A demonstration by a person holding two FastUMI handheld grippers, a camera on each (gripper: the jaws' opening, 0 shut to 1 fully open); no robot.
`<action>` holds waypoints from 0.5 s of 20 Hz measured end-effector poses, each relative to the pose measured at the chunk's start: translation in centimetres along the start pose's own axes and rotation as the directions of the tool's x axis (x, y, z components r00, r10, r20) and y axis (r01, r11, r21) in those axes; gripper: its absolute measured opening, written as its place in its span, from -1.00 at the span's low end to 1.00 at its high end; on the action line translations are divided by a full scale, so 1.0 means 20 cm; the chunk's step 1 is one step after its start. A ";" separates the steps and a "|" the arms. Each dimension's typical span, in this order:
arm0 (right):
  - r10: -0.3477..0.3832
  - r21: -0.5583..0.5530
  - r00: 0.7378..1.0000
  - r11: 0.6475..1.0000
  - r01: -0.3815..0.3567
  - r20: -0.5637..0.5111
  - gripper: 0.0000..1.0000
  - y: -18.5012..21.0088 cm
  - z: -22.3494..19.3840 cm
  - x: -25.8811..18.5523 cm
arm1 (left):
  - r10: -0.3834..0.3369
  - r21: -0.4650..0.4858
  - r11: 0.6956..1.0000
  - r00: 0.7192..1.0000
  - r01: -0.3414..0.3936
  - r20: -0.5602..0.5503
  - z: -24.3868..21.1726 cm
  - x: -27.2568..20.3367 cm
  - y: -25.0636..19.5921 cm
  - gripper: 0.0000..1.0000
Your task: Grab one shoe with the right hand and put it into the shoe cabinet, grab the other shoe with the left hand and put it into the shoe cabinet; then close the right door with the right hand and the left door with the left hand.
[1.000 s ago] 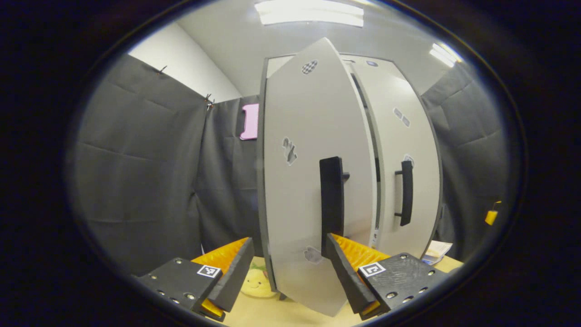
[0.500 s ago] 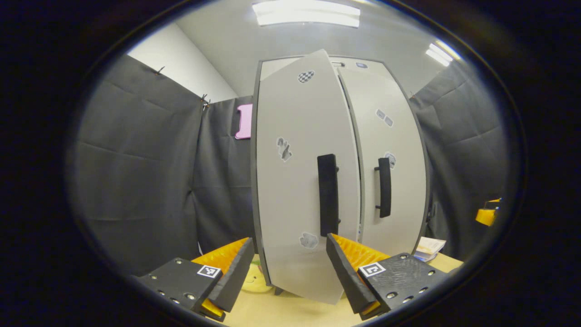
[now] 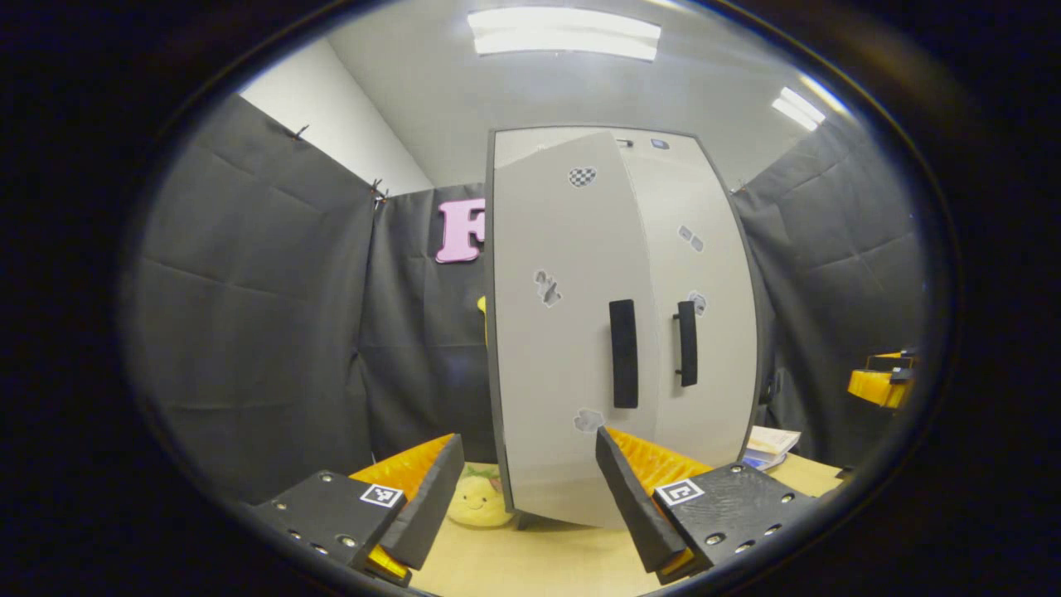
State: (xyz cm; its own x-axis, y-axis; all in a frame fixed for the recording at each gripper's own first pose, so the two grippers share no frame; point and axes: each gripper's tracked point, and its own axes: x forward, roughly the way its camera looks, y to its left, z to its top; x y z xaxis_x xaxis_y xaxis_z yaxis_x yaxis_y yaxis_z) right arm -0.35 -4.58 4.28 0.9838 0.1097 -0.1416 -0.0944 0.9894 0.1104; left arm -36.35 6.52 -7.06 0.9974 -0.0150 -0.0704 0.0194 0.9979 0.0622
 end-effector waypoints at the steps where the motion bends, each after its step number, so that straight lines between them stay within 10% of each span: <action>1: 0.001 -0.003 1.000 1.000 -0.001 0.004 0.94 0.03 0.01 -0.03 | -0.003 0.001 1.000 1.000 0.003 0.000 0.00 -0.03 0.02 0.87; 10: 0.003 -0.020 1.000 1.000 -0.002 0.025 0.94 0.18 0.02 -0.21 | -0.005 0.006 1.000 1.000 0.005 -0.006 -0.03 -0.22 0.13 0.87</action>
State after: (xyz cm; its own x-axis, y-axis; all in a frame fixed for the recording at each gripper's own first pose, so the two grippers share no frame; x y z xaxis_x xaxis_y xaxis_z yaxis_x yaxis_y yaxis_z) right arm -4.69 -1.52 5.59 0.9870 0.1103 -0.1168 -0.0998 0.9908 0.0915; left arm -40.70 9.29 -7.23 0.9969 -0.0191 -0.0765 0.0244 0.9974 0.0679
